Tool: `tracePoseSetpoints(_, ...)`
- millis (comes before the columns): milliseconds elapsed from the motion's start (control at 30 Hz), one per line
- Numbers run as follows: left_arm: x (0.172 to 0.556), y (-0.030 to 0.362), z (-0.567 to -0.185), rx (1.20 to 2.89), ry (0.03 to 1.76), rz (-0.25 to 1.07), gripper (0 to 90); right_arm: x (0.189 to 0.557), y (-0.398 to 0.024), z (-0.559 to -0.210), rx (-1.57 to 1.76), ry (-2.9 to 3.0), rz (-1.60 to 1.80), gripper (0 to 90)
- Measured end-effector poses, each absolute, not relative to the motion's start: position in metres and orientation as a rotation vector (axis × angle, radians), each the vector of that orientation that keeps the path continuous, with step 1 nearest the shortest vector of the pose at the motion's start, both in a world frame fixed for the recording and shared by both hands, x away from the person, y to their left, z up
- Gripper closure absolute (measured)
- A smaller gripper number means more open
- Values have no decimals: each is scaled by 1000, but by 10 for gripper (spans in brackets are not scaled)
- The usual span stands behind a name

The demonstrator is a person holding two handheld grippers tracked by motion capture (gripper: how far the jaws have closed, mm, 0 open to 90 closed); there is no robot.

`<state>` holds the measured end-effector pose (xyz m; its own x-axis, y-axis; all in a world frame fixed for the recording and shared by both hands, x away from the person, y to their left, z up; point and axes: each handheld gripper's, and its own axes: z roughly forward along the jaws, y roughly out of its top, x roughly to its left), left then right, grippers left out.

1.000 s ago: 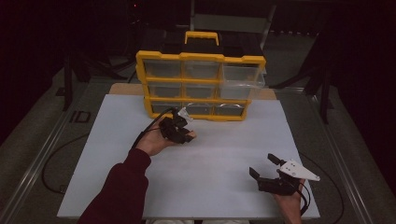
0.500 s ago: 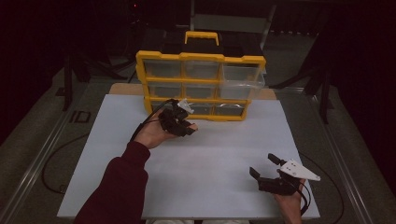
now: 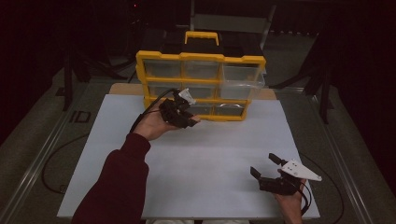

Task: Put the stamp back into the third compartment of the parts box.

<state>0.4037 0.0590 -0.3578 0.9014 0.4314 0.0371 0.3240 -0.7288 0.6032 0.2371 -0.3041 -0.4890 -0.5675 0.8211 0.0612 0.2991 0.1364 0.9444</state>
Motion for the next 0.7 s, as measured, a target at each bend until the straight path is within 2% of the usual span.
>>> tracePoseSetpoints(700,414,56,-315,2440,500,289,667,237,-305,-489,1075,1931,1445,74)
